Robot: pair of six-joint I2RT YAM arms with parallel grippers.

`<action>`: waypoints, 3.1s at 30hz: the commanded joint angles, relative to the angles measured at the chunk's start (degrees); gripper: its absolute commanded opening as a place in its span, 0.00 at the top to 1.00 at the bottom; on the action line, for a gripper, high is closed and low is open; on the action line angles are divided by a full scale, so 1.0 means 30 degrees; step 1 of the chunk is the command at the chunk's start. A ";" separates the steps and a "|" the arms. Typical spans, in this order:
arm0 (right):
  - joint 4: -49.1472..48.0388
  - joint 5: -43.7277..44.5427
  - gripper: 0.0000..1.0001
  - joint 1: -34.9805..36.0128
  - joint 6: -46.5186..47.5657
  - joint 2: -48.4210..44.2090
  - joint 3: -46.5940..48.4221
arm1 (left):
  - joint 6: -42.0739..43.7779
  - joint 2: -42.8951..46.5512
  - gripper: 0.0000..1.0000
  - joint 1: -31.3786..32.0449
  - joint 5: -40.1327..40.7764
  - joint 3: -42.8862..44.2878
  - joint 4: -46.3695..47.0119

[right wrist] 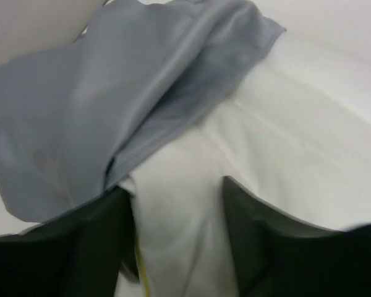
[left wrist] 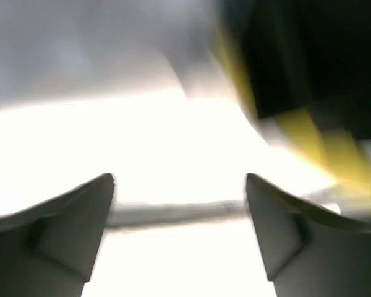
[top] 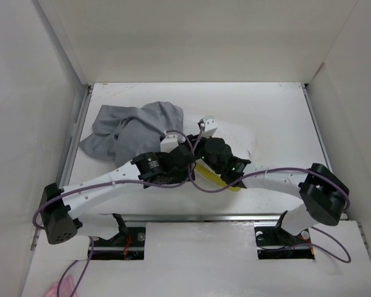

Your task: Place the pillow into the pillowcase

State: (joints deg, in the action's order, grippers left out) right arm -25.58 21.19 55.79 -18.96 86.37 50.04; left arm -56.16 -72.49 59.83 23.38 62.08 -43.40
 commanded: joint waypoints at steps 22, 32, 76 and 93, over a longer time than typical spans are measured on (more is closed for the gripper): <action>0.7790 -0.4282 0.05 -1.0976 -0.0099 0.1116 0.5376 | 0.5385 -0.3899 0.00 -0.6168 0.0032 0.8071 -0.0949; 0.9670 -0.7620 0.05 -1.3499 0.2861 0.5046 1.0183 | 1.0605 -1.5346 0.12 -0.9925 -0.1004 2.1037 -0.0760; -1.0323 -2.0745 1.00 -1.2063 -0.2810 0.3586 0.2695 | 1.5586 -1.4187 1.00 -0.4596 -0.7672 2.3778 0.1519; -1.7353 -1.2429 1.00 -1.0481 -0.7102 -0.2003 -0.7215 | 1.2574 -1.3894 1.00 0.0153 -0.9579 1.9798 0.1722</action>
State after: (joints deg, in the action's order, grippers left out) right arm -66.17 -23.40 22.15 -39.05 89.43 28.95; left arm -12.95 -113.82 57.71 2.02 124.14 -45.65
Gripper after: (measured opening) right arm 0.040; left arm 0.007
